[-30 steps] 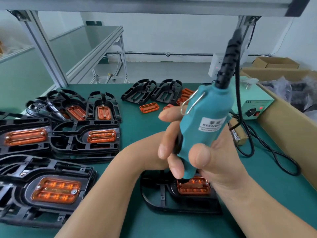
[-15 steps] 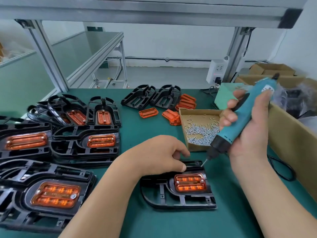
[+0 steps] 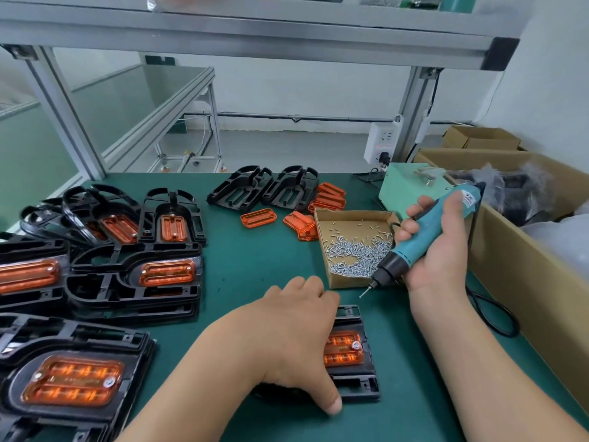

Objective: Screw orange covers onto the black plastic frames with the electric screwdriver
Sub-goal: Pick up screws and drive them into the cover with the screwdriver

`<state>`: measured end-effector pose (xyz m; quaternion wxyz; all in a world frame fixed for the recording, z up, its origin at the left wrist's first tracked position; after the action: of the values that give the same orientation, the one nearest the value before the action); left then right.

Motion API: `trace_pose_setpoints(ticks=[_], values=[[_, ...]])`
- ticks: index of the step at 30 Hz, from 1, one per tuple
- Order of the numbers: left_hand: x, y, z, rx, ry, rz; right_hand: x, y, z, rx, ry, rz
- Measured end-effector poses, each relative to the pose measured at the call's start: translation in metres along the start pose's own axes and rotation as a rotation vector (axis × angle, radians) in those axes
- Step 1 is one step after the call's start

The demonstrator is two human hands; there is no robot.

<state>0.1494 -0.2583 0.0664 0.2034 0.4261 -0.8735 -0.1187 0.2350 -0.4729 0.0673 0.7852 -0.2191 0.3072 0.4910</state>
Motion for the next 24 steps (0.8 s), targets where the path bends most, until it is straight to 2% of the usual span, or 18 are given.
trace_pose_setpoints(ticks=[6, 10, 13, 16, 21, 24], values=[[0.001, 0.011, -0.015, 0.034, 0.062, 0.012, -0.001, -0.001, -0.004, 0.019, -0.006, 0.002], [-0.019, 0.031, -0.048, 0.188, 0.170, 0.001, 0.001, -0.002, -0.004, 0.026, -0.001, 0.001], [-0.044, 0.052, -0.077, 0.307, 0.230, -0.059, 0.003, -0.003, -0.005, 0.031, 0.005, 0.008], [-0.073, 0.068, -0.094, 0.349, 0.200, -0.176, 0.004, -0.004, -0.007, 0.033, 0.015, -0.001], [-0.115, 0.084, -0.099, 0.256, 0.101, -0.440, 0.004, -0.006, -0.006, 0.017, 0.013, 0.003], [-0.132, 0.090, -0.096, 0.160, 0.060, -0.522, 0.006, -0.006, -0.005, 0.010, 0.019, 0.009]])
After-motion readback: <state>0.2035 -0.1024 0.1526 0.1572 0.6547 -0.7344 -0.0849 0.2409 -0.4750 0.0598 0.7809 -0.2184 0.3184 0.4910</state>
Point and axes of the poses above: each hand's wrist, its own y-axis away from the middle knuckle, its own z-axis out of the palm, x = y × z, the point moved 7 cm from there along -y, towards the middle knuckle, and after that the axes turned 1 degree about -x, right-handed, at the moved point
